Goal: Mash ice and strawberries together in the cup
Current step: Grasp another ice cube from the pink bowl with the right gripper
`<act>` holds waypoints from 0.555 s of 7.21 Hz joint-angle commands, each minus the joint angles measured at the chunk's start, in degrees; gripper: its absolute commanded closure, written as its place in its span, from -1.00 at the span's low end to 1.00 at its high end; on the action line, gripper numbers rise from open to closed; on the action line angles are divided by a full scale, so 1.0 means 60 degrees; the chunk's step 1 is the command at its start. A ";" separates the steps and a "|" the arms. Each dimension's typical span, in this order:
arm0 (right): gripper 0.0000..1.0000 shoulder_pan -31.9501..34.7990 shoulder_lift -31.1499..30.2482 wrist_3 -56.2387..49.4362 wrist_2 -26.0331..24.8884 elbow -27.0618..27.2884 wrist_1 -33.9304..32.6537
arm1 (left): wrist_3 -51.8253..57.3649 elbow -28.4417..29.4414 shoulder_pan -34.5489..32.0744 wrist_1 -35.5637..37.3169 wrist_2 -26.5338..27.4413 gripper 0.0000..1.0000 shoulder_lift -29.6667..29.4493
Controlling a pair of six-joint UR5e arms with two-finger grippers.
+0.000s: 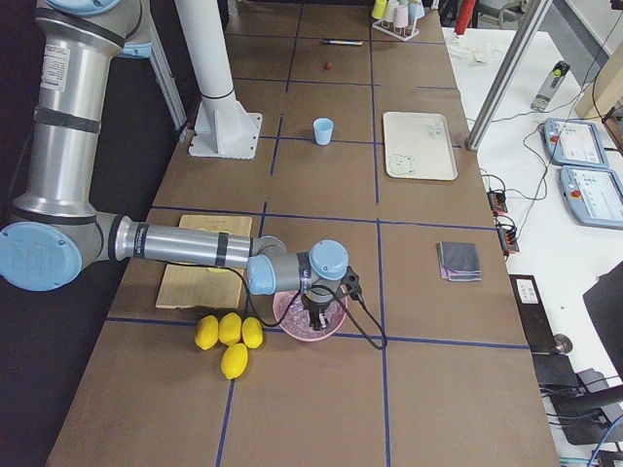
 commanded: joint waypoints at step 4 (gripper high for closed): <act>0.02 -0.0006 0.0007 0.0012 -0.0044 -0.0044 0.0000 | 0.0000 -0.0001 0.0000 0.0000 -0.0004 -1.00 0.0005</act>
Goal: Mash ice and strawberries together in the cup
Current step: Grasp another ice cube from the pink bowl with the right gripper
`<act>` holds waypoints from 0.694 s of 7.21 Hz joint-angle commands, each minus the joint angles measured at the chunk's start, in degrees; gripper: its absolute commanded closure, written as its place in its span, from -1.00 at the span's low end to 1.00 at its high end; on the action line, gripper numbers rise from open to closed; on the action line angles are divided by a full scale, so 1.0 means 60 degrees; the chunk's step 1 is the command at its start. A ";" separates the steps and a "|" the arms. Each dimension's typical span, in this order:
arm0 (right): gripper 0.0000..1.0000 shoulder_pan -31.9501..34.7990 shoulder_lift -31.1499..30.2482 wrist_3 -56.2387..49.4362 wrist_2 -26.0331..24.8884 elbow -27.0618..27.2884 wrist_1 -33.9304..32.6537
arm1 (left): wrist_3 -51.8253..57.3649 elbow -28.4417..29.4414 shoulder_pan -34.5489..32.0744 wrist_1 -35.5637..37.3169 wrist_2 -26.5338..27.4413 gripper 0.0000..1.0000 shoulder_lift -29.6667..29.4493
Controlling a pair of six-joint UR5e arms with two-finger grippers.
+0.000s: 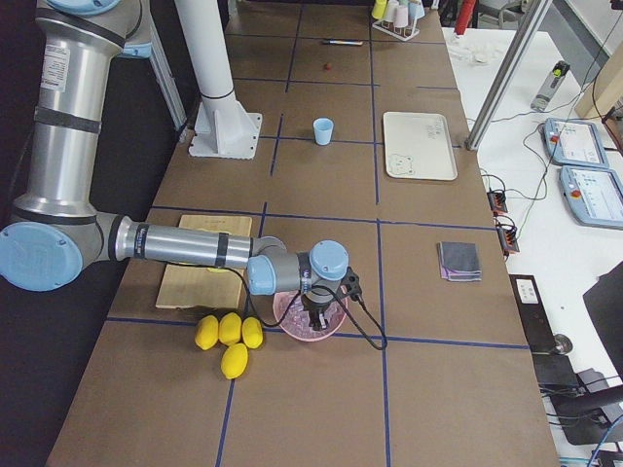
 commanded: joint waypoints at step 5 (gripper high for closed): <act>1.00 0.0087 0.0015 0.0000 0.0056 0.0566 -0.0029 | 0.0000 -0.0014 0.0000 0.0000 0.0000 -1.00 0.0000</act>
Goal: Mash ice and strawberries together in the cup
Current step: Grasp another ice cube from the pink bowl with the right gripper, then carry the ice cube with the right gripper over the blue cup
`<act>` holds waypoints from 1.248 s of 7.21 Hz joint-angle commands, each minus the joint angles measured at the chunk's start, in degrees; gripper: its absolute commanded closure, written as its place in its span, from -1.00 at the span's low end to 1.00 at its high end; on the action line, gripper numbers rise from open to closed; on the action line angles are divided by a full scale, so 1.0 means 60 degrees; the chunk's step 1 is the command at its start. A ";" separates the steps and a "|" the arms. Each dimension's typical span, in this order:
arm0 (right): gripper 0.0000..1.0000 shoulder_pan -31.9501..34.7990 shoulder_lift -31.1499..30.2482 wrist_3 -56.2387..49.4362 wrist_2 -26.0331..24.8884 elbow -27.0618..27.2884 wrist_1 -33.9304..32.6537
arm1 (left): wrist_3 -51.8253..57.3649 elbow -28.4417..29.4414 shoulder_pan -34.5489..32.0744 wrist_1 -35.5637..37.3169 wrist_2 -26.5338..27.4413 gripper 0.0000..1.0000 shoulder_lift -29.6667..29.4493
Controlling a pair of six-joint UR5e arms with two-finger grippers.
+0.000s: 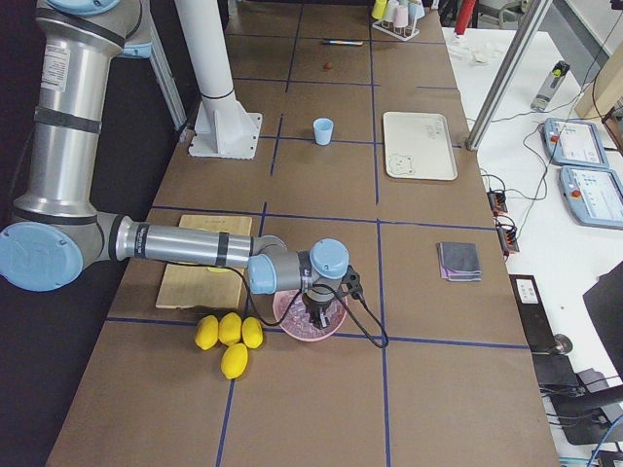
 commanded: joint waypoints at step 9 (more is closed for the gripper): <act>1.00 -0.2741 0.5068 0.7834 0.0057 0.3113 -0.2563 | 0.0015 0.0078 0.0000 0.0000 -0.0088 -1.00 0.0063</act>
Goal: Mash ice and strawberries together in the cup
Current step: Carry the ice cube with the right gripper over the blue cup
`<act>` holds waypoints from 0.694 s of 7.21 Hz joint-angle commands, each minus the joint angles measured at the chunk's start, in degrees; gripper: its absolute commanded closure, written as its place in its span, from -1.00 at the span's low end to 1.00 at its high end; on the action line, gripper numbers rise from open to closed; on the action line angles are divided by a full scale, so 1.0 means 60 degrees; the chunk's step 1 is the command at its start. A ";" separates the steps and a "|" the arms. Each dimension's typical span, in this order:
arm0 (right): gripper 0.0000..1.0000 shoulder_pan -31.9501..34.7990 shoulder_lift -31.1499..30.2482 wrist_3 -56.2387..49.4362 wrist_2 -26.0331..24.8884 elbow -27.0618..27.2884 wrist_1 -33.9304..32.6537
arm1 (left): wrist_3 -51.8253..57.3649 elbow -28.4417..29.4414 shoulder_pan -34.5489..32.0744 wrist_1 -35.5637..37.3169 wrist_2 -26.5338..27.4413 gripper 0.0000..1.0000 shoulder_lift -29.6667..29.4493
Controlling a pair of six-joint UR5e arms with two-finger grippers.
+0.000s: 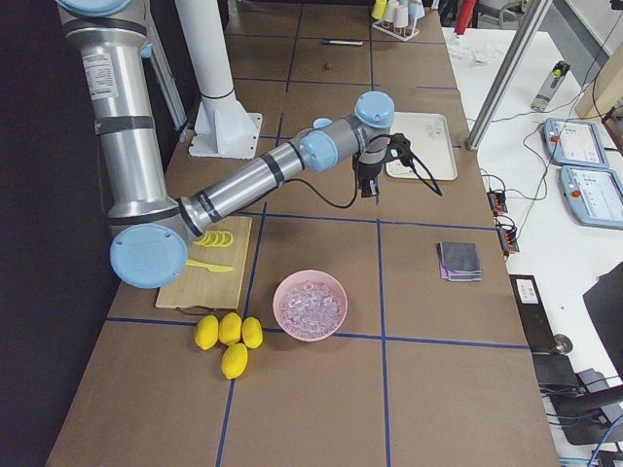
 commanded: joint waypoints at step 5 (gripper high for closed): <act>1.00 -0.6497 0.5029 0.7604 -0.5137 -0.1196 -0.1343 | 0.0019 0.0128 0.0000 0.0000 0.0000 -1.00 -0.0014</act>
